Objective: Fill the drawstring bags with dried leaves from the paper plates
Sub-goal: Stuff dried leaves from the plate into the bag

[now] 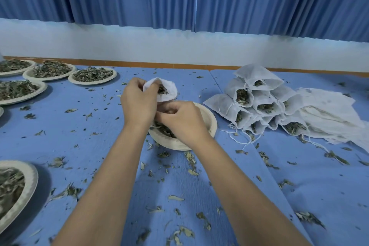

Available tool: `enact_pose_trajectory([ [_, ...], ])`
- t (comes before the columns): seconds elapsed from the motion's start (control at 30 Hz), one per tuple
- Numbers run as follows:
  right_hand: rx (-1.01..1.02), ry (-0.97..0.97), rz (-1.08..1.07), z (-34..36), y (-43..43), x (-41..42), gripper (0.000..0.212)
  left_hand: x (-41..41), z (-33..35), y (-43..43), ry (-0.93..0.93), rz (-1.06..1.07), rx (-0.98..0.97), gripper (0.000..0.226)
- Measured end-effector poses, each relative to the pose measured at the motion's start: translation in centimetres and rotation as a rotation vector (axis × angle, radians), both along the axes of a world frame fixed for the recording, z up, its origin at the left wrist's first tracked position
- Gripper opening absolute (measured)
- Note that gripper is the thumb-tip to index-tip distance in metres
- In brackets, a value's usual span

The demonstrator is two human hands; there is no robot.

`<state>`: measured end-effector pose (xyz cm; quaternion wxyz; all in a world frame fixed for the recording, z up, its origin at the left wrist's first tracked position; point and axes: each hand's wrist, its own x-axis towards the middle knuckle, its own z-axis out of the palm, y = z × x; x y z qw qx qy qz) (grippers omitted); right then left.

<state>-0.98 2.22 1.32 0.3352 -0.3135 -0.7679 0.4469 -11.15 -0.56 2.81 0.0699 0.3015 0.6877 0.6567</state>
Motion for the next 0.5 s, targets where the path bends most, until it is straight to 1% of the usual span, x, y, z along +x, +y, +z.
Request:
enact_pose_trajectory([
  [0.07,0.031,-0.016,-0.025,-0.4,-0.4,-0.4,0.011,0.1,0.0,0.1,-0.119,-0.028,0.054,0.023],
  [0.13,0.071,-0.037,-0.051,-0.7,-0.6,-0.7,0.007,0.2,0.1,0.1,-0.233,-0.063,0.095,0.020],
  [0.2,0.089,-0.043,-0.064,-0.9,-0.8,-0.9,0.006,0.2,0.3,0.1,-0.293,-0.070,0.124,0.020],
  [0.23,0.114,-0.060,-0.073,-0.9,-0.8,-0.9,0.006,0.1,0.4,0.0,-0.291,-0.055,0.116,0.021],
  [0.33,0.305,-0.195,-0.165,-1.2,-0.7,-0.8,0.007,-0.8,0.5,-0.2,-0.219,0.015,0.091,0.029],
  [0.4,0.433,-0.294,-0.252,-1.2,-0.2,-0.3,0.008,-1.1,0.3,-0.5,-0.099,0.104,0.041,0.030],
  [0.43,0.475,-0.340,-0.275,-1.1,0.3,0.0,0.012,-1.1,0.2,-0.7,-0.031,0.154,0.016,0.028],
  [0.5,0.504,-0.435,-0.261,-1.1,1.3,0.7,0.027,-1.1,0.1,-1.0,0.091,0.232,0.016,0.025],
])
